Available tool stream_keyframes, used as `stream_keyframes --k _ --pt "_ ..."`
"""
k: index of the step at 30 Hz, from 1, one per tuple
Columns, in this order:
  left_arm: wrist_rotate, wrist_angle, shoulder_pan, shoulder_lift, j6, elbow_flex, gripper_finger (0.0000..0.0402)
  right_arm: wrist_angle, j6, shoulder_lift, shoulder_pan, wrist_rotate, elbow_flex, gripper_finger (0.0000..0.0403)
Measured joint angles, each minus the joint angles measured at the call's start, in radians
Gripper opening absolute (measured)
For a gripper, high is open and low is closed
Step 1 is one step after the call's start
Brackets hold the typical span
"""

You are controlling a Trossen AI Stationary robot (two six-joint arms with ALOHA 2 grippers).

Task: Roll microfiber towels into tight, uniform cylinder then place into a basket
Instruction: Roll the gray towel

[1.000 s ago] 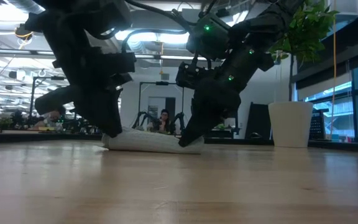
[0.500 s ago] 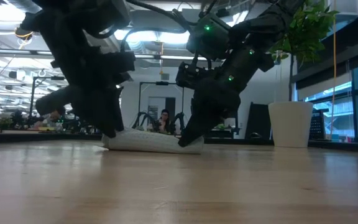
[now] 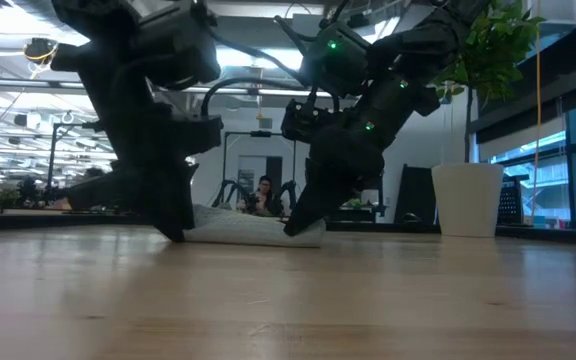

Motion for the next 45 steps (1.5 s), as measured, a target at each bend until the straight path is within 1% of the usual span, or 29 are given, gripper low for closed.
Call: stream_keyframes --k 2,6,7,9,11,16,21,26,30,35,37,40,45 --pt "0.0 0.0 0.003 0.008 0.0 0.0 0.0081 0.0 0.0 0.0 0.0 0.0 0.0 0.0165" --pt "-0.022 0.004 0.006 0.015 -0.009 -0.001 0.0016 0.022 0.001 0.0 0.0 0.007 -0.002 0.0165" --pt "-0.024 0.004 0.009 0.016 -0.028 -0.001 0.0009 0.034 0.001 0.001 0.001 0.016 -0.002 0.0165" --pt "-0.021 0.003 0.014 0.016 -0.055 -0.002 0.0008 0.045 -0.002 -0.003 0.003 0.032 -0.002 0.0165" --pt "0.002 0.0 0.023 0.014 -0.068 -0.002 0.0004 0.043 -0.007 -0.013 0.005 0.053 -0.003 0.0165" --pt "0.022 -0.003 0.033 0.014 -0.072 -0.001 0.0002 0.007 -0.029 -0.07 0.013 0.063 -0.004 0.0165" --pt "0.026 -0.004 0.033 0.014 -0.072 -0.001 0.0001 -0.029 -0.029 -0.116 0.041 0.136 -0.004 0.0165" --pt "0.03 -0.004 0.033 0.014 -0.072 -0.002 0.0 -0.021 -0.082 -0.124 0.087 0.14 -0.003 0.0165" --pt "0.031 -0.004 0.033 0.014 -0.072 -0.002 0.0 -0.003 -0.142 -0.096 0.122 0.14 -0.002 0.0165" --pt "0.032 -0.003 0.033 0.014 -0.072 -0.002 0.0 0.022 -0.191 -0.04 0.119 0.154 -0.002 0.0165" --pt "0.032 -0.003 0.033 0.014 -0.072 -0.002 0.0 0.021 -0.191 -0.017 0.11 0.18 -0.002 0.0165" --pt "0.033 -0.003 0.033 0.014 -0.072 -0.002 0.0 0.022 -0.189 0.005 0.099 0.248 -0.001 0.0165" --pt "0.034 -0.004 0.033 0.014 -0.071 -0.002 0.0 0.027 -0.156 0.012 0.092 0.283 0.0 0.0165"
